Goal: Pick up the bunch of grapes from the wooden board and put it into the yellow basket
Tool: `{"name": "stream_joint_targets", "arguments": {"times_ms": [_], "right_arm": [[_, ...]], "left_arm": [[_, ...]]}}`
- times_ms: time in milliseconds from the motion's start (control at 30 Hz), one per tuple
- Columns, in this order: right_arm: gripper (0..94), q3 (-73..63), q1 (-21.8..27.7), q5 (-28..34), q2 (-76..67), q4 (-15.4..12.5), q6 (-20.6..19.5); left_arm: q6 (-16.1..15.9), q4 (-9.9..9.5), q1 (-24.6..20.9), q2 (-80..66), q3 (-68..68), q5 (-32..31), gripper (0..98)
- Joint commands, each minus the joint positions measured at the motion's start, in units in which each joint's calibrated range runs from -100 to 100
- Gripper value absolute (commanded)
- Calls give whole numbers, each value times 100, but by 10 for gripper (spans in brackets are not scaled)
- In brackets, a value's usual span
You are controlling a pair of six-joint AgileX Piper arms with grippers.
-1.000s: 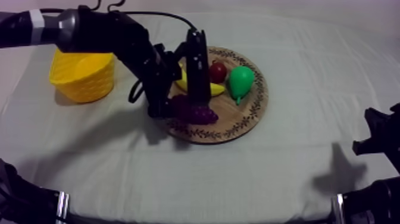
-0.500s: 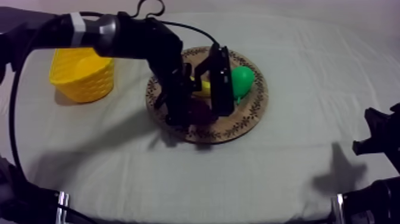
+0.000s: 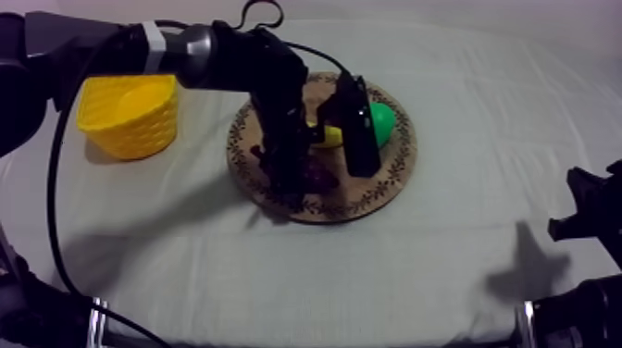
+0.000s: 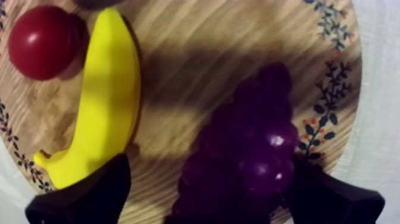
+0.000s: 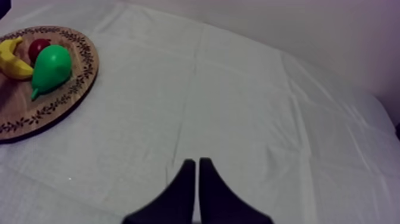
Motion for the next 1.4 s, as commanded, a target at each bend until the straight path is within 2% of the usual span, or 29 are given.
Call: {"name": "stream_joint_targets", "arguments": {"times_ms": [0, 200, 533, 667, 1100, 1367], "right_arm": [[3, -1, 0, -2, 2, -1, 2], [3, -1, 0, -2, 2, -1, 1], [3, -1, 0, -2, 2, -1, 2], [3, -1, 0, -2, 2, -1, 2], [3, -1, 0, -2, 2, -1, 2], [3, -1, 0, -2, 2, -1, 1]], "left_arm": [[21, -9, -9, 23, -12, 16, 935], [64, -17, -14, 57, -48, 49, 902], [186, -70, 25, 30, -11, 3, 631], [264, -114, 53, 10, 13, -31, 567], [406, -122, 51, -440, 481, -580, 550], [599, -101, 124, -1264, 610, -630, 552]]}}
